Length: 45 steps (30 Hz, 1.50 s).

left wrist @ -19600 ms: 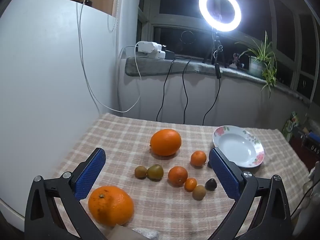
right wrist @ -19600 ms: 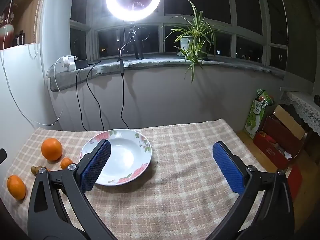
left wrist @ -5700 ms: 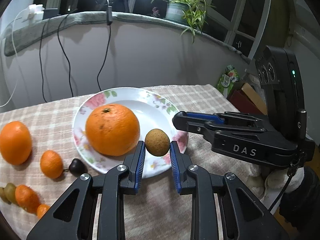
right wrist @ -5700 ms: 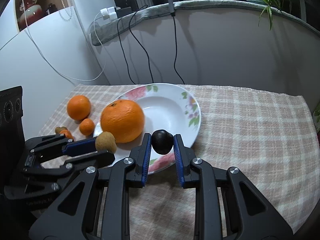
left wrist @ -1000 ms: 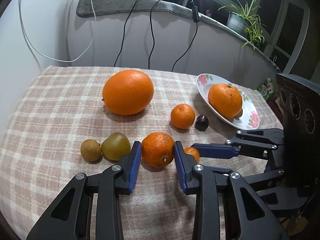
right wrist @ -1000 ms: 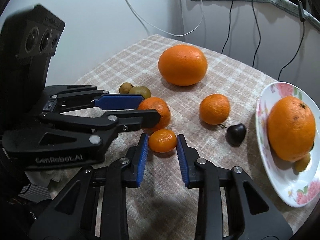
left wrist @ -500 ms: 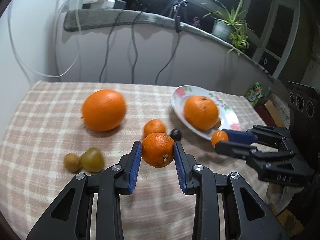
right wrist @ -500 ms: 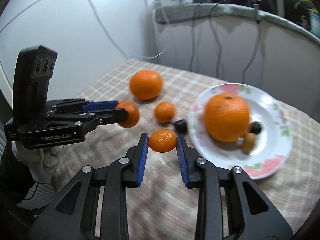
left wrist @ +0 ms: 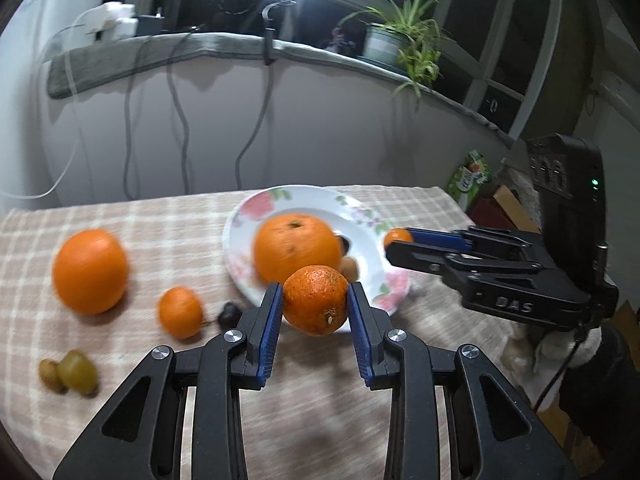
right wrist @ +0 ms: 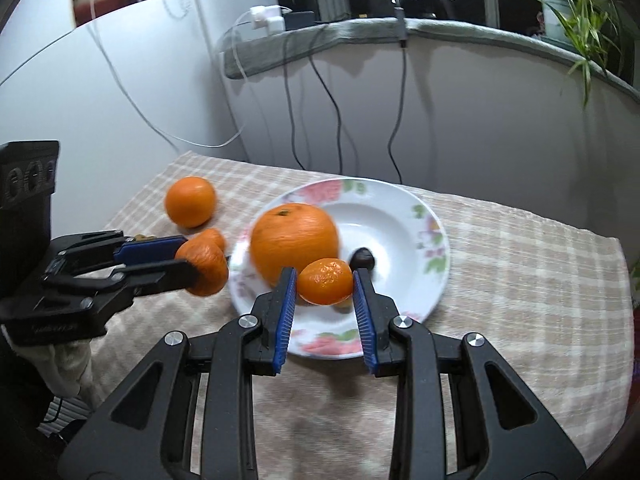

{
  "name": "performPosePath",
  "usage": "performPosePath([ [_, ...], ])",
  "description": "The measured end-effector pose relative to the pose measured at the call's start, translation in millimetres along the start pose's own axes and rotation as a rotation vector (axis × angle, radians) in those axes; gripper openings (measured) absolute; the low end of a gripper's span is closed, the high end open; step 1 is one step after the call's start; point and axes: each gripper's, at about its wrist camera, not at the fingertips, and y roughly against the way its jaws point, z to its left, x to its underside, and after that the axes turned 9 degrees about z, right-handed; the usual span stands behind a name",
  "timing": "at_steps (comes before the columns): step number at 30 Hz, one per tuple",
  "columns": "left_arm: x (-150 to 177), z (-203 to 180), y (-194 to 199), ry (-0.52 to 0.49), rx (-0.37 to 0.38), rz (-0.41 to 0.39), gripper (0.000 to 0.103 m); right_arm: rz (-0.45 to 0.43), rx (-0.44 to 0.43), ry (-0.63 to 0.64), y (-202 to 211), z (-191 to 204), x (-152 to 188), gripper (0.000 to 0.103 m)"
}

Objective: Organize fruits
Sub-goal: 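Lift and carry both tangerines toward the plate with both grippers, then open both grippers over the plate to release the tangerines and withdraw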

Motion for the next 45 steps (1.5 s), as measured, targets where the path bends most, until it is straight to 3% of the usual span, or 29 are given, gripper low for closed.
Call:
performPosePath([
  [18,-16,-42,-44,-0.116,-0.011,0.066,0.031,0.111,-0.031,-0.074,-24,-50,-20,0.03],
  [37,-18,-43,-45,-0.119,-0.035,0.073,0.032,0.144,-0.005,-0.066,-34,-53,-30,0.03],
  [38,-18,-43,-44,-0.117,-0.034,0.069,0.032,0.144,-0.002,-0.066,-34,-53,-30,0.033],
  [41,-19,-43,-40,-0.115,-0.036,0.06,0.036,0.125,0.011,-0.064,-31,-52,-30,0.064],
  [45,-19,-41,-37,-0.109,-0.047,0.054,0.055,0.109,0.016,-0.066,-26,-52,-31,0.072],
])
